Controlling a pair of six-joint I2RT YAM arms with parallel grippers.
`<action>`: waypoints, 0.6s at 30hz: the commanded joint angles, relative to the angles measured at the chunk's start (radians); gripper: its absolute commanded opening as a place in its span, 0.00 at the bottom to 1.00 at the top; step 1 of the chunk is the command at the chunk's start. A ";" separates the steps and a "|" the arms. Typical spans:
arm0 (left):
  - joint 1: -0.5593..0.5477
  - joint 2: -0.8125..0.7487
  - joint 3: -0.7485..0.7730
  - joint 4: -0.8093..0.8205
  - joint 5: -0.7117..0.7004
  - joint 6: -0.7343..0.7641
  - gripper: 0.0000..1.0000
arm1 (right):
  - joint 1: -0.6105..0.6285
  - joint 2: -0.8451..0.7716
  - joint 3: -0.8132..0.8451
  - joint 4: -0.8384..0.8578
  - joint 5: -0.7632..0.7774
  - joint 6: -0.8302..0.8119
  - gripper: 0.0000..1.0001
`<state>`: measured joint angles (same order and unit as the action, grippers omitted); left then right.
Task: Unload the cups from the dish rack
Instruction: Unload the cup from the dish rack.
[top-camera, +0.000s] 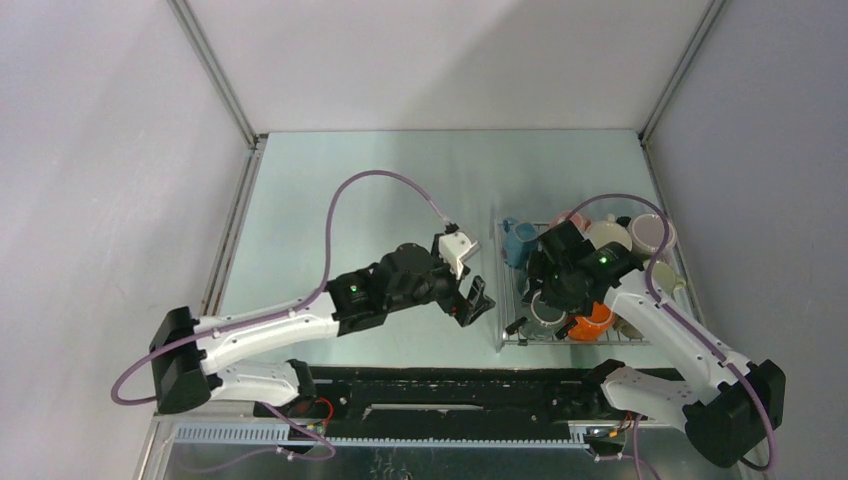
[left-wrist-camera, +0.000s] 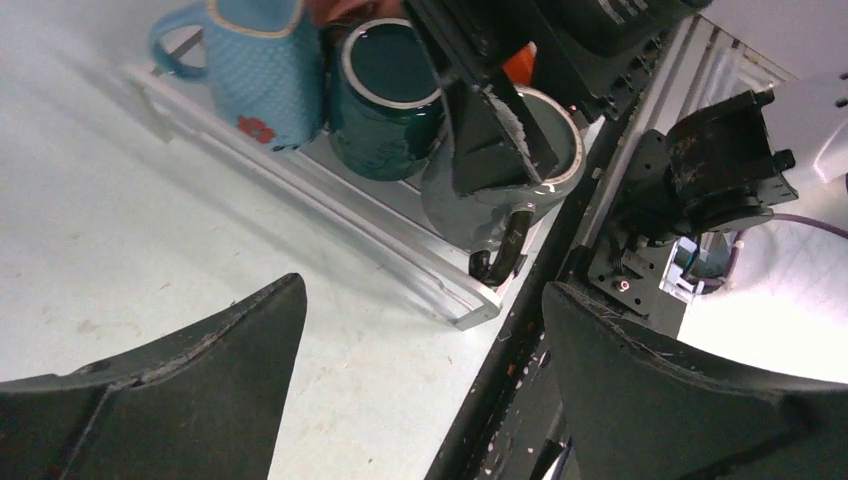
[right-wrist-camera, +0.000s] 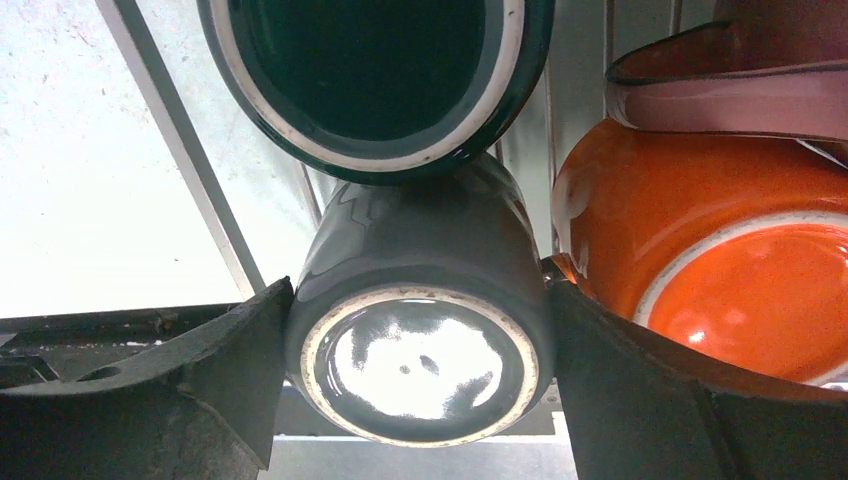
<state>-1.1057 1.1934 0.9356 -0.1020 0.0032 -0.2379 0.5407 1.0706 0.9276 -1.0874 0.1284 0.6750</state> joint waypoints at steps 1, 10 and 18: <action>-0.036 0.037 -0.056 0.207 0.022 0.054 0.94 | -0.011 0.001 0.068 -0.016 -0.009 -0.029 0.52; -0.104 0.121 -0.072 0.314 0.036 0.113 0.90 | -0.013 0.013 0.083 -0.033 -0.008 -0.036 0.51; -0.120 0.158 -0.119 0.423 0.028 0.141 0.87 | -0.015 0.012 0.095 -0.055 0.002 -0.043 0.50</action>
<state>-1.2213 1.3464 0.8680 0.2062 0.0307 -0.1371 0.5304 1.0939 0.9730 -1.1255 0.1219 0.6498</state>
